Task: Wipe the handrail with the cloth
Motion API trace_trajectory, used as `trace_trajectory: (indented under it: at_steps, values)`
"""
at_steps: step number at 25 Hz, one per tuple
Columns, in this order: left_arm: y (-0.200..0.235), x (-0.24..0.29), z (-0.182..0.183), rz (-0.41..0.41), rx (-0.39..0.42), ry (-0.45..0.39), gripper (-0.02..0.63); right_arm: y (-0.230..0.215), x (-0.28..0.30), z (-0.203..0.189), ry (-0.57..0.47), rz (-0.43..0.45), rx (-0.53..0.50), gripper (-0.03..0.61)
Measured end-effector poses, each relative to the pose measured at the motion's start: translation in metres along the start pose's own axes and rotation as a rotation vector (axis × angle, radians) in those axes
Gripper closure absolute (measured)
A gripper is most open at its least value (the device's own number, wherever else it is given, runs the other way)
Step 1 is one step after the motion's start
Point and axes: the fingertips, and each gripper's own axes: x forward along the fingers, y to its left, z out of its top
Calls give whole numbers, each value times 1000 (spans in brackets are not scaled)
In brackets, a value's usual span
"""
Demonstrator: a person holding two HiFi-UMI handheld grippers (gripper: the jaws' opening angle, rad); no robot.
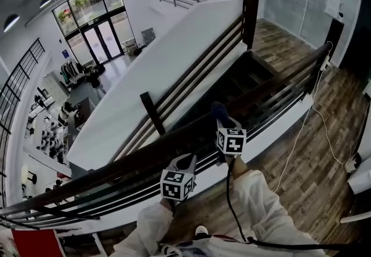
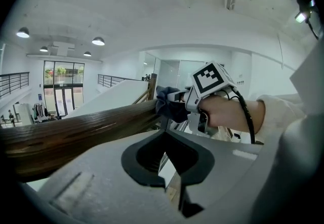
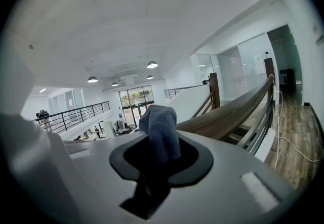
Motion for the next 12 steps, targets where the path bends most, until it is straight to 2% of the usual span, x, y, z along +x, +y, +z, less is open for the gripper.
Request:
trace_trajectory:
  at_steps: [5, 12]
  values:
    - [-4, -6, -1, -7, 10, 17, 611, -32, 0, 8, -27, -56, 49, 499]
    - [-17, -9, 1, -42, 21, 28, 611, -46, 1, 14, -46, -86, 60, 497]
